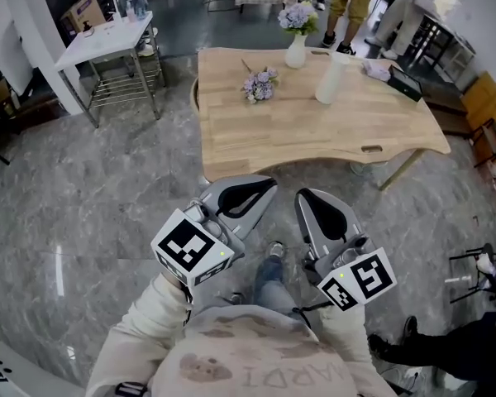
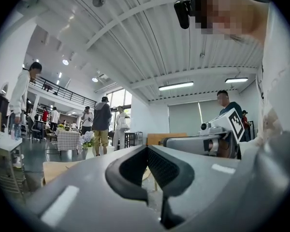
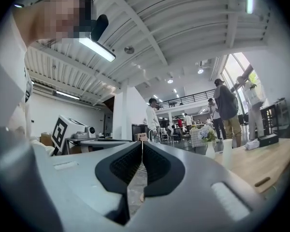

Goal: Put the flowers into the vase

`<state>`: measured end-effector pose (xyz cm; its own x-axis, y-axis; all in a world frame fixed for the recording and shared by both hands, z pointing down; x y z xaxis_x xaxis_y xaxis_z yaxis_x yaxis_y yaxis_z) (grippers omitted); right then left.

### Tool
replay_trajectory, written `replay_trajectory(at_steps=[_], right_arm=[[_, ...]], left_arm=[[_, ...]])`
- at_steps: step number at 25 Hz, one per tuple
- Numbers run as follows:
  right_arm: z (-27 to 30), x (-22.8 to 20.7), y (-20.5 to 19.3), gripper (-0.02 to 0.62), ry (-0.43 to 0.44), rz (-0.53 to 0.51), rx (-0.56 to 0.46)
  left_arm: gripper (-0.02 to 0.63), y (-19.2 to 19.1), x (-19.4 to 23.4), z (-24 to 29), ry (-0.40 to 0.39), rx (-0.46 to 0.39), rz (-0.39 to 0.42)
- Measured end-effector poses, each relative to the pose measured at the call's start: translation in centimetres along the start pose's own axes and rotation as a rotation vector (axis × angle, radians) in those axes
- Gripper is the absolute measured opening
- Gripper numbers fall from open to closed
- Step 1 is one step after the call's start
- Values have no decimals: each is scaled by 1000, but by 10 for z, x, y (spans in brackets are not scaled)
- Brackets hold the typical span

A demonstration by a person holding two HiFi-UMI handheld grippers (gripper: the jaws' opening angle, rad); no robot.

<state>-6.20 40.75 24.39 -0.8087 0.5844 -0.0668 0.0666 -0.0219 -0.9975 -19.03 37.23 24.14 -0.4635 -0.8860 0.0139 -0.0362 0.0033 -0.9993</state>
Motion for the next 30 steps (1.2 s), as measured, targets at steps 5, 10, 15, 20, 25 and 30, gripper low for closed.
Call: replay_trajectory(at_steps=[5,10,15,20,25,30], right_arm=[[36,-67,4,35,21,7,-5],[76,-140,16,43,68,-7,-4],[102,-207,24,46,101,-9,2],[130,-251,20,46,122,14,12],[160,-275,13,51,145,36,30],[201,-294,3,52,147,50,63]], left_arm=[[2,-3,42,56,22,-5,-7],[2,5,88,128,38,2,-18],[2,12,128,192,70,-11,-27],[2,7,158,225,100,11,-21],[2,-1,190,239,130,36,-32],[2,-19,233,248,146,57,-73]])
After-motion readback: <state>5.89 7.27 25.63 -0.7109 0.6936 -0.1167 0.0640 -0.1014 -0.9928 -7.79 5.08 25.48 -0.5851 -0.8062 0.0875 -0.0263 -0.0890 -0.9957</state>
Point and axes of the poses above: the fingertips, and each gripper's own axes: z forward along the fingers, x to its left, y out of its top, the point moved 6 cm from there along -z, backward along the fingers, and after that the axes turned 2 degrees about -y, right-handed, at the moved point
